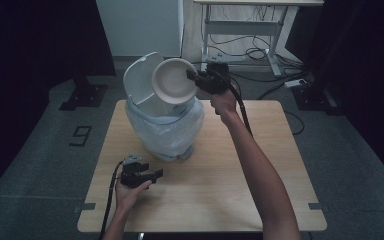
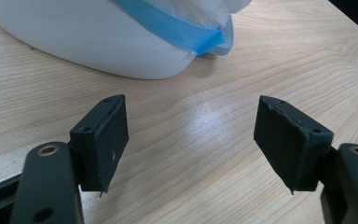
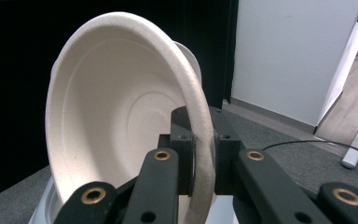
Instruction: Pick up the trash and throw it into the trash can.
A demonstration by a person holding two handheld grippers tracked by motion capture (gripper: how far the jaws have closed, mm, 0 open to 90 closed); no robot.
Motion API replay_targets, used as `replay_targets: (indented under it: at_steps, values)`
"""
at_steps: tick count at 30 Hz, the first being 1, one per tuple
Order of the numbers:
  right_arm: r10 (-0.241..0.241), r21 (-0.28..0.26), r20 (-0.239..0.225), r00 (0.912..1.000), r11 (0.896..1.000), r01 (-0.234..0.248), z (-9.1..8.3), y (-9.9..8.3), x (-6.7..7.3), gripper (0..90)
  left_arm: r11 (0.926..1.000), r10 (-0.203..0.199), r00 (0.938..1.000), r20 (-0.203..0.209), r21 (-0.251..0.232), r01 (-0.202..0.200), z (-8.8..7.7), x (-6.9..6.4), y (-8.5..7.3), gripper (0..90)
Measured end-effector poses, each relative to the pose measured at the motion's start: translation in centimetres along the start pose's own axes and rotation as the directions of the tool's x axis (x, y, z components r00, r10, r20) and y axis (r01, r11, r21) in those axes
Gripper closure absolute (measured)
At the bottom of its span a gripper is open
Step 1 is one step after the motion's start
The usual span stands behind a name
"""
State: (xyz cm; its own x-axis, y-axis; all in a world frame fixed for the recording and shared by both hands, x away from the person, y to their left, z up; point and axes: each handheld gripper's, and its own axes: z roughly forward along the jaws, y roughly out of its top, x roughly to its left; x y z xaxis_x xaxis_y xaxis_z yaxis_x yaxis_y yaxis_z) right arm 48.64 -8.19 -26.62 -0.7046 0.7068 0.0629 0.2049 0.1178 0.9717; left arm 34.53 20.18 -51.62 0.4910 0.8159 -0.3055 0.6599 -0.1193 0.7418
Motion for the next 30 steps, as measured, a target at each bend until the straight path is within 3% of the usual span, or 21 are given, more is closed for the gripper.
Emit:
replay_targets:
  at_steps: [14,30]
  values:
    - [-0.003,-0.001,-0.016,0.9999,1.000,0.003,2.3,0.7,0.6,82.2,1.0000,-0.003,1.0000,-0.002,-0.004,0.003,-0.1,0.3,0.0,26.1]
    - [-0.017,0.030,-0.029,0.9994,0.999,0.018,6.6,0.4,1.8,80.4,0.9992,-0.025,0.9997,-0.006,-0.032,0.025,-0.9,1.1,0.0,26.6]
